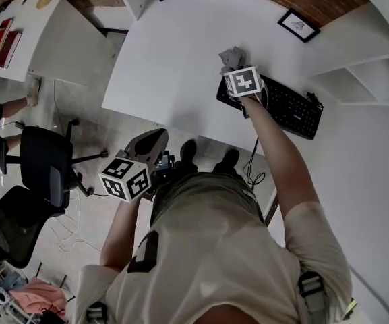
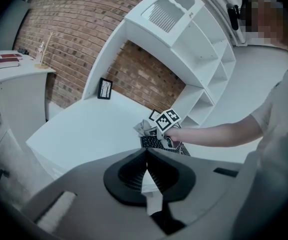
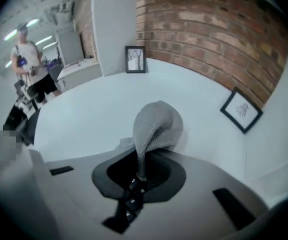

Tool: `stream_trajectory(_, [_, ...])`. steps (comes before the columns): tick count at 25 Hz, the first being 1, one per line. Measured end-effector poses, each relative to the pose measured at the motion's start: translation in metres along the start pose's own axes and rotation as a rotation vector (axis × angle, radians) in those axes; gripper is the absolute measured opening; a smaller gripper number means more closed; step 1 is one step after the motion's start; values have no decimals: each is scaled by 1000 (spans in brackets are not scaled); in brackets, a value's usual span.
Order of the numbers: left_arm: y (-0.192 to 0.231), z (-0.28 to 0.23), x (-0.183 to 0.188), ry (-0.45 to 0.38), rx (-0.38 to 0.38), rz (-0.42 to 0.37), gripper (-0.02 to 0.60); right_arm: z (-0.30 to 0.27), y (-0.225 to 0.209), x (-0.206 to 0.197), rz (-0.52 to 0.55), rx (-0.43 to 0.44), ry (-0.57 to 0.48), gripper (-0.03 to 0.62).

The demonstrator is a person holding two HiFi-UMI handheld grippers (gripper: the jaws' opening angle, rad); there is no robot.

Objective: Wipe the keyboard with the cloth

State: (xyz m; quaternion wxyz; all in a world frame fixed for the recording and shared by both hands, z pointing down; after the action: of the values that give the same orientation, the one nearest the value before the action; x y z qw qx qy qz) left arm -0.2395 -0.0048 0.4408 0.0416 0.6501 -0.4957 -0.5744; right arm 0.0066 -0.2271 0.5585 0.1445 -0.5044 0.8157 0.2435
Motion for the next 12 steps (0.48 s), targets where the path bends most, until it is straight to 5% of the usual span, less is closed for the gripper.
stream_trajectory(6, [-5,-9,3,6,-21,-9,5,2,5,-4,423,-122,-102,15])
stream_trajectory(12, [-12,-16,3,14,-35,-20,5,3,-6,-17,496,-147,-97,15])
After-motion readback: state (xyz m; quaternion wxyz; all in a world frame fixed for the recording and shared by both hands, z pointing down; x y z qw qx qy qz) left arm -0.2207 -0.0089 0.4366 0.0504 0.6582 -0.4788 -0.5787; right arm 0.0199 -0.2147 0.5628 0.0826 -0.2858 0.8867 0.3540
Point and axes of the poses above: the fingertips, and each gripper's own axes: z backward along the fingers, y to its left, x out of its top, the point moved 6 cm from there along z, backward along the fingers, and after that the axes turned 14 degrees about -x, right-handed, at the moved point
